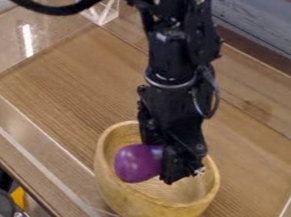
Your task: Remove the purple eggplant from inside the brown bowl and put it on the table
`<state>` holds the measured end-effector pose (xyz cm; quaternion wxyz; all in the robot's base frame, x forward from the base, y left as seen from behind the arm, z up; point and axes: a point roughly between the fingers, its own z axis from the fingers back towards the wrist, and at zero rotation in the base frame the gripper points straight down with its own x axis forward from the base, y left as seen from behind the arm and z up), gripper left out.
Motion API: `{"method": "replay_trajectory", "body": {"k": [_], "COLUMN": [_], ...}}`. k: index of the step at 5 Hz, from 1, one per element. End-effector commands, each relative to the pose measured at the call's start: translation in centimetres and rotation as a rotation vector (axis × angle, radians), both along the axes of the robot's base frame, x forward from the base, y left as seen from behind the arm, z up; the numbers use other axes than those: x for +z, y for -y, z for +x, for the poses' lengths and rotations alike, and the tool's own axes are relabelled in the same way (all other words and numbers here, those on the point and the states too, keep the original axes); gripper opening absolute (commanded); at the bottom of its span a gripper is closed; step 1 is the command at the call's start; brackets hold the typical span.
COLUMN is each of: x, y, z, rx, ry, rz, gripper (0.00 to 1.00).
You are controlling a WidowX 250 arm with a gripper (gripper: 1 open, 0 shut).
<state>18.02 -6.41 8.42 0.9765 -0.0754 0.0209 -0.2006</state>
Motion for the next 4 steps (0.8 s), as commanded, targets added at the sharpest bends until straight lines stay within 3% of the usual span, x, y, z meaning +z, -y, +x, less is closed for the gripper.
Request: {"method": "replay_trajectory", "body": {"k": [1,3,4], "x": [1.8,2.6,2.0], "y": [0.7,0.5,-0.6], "z": [0.7,1.9,2.9], "rx": [0.018,-0.054,-0.041], "ry": [0.041,0.036,0.033], "rz": [-0.006,-0.003,-0.001], "gripper": [0.00,0.00,0.00]}}
